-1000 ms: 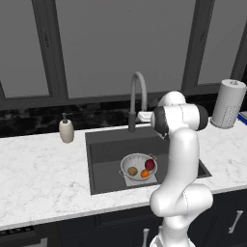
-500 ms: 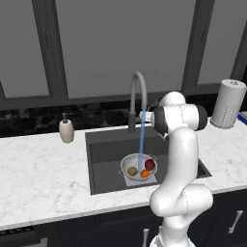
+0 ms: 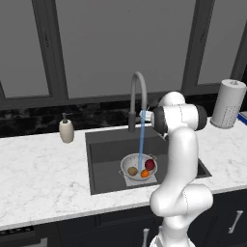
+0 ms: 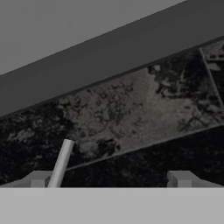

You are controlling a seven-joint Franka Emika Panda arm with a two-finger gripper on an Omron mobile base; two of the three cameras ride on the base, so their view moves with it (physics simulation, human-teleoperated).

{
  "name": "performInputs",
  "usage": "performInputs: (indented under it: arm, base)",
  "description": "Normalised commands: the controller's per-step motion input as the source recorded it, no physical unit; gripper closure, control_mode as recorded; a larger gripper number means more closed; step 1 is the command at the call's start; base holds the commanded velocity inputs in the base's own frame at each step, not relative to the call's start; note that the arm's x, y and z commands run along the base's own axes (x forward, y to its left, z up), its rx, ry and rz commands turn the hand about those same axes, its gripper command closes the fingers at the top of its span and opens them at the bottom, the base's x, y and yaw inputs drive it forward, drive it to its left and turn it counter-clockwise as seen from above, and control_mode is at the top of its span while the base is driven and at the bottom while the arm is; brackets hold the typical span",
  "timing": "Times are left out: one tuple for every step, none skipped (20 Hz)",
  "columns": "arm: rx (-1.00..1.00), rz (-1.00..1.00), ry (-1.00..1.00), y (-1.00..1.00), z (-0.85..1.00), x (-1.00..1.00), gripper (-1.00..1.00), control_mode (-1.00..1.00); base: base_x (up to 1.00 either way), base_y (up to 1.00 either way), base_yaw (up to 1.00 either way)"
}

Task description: Put the colander in the sink, put the tangerine, kiwi, pear in the colander, and turn on the sink faucet and pour water over the colander.

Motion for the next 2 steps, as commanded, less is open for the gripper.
performInputs:
  arm:
    - [0.03,0.00,0.00,-0.73,0.00,0.01,-1.00,-1.00]
    - [0.03,0.00,0.00,-0.74,0.00,0.00,-1.00,-1.00]
  base:
    - [0.00,0.00,0.00]
    - [0.00,0.00,0.00]
